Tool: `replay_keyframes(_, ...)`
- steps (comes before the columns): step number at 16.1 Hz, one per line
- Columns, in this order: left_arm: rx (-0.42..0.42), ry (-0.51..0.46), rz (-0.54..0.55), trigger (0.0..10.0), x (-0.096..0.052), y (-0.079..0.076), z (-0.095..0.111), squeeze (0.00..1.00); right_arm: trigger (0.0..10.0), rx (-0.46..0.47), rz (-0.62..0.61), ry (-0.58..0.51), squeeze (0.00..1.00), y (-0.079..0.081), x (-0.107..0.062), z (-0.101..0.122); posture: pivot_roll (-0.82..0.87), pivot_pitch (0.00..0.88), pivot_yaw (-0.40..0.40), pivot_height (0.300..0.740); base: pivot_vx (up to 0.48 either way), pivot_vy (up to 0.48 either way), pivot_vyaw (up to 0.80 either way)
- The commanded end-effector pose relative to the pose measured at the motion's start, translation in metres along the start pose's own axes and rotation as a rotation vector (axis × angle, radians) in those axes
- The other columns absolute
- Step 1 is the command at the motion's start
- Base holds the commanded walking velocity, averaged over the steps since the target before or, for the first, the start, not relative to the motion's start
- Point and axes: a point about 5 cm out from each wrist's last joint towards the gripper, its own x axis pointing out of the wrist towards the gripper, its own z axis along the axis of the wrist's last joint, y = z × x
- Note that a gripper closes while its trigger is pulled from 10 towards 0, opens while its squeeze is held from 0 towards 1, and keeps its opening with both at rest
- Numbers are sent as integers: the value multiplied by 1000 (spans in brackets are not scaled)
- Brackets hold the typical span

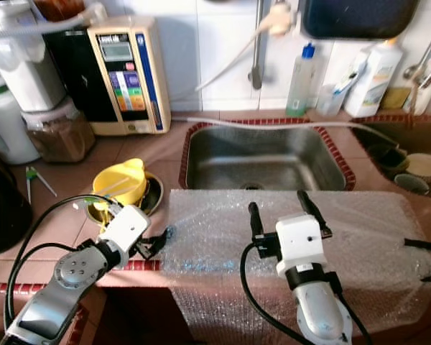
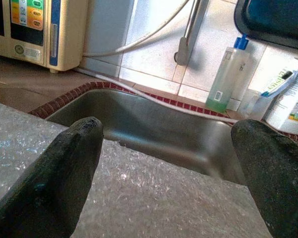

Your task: Kitchen organization

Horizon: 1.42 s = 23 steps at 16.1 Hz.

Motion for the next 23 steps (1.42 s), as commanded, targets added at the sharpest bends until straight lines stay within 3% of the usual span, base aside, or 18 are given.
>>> replay_keyframes(1,15,154,31,10000,-1,3,-25,0,10000,-2,12,-1,0,2,0,0,46,0,51,740,0,0,0)
replay_keyframes(4,54,179,115,10000,1,13,-27,0,10000,-2,12,-2,0,2,0,1,44,0,49,740,0,0,0)
replay_keyframes(6,1,110,143,10000,3,13,-15,0,10000,-1,11,-3,0,2,0,1,43,0,51,740,0,0,0)
replay_keyframes(8,-85,-35,184,10000,4,16,4,0,10000,3,14,-4,0,3,0,2,44,1,50,740,0,0,0)
replay_keyframes(9,-98,-52,184,10000,5,16,6,0,10000,5,14,-5,0,3,0,2,46,3,51,740,0,0,0)
replay_keyframes(14,-42,2,246,10000,-11,16,-6,0,10000,11,13,-1,0,5,-1,0,53,9,60,740,0,0,0)
replay_keyframes(17,-68,-210,210,10000,-5,11,21,0,10000,17,15,-2,0,7,0,0,58,7,61,740,0,0,0)
replay_keyframes(20,-49,-154,180,10000,-11,3,11,0,10000,16,16,-4,0,7,0,0,59,7,61,740,0,0,0)
replay_keyframes(21,-26,-137,179,10000,-20,1,3,0,10000,14,13,-3,0,5,0,0,52,10,62,740,0,0,0)
replay_keyframes(23,-47,-155,202,10000,-23,4,4,0,10000,12,12,1,0,5,-1,-1,53,11,60,740,0,0,0)
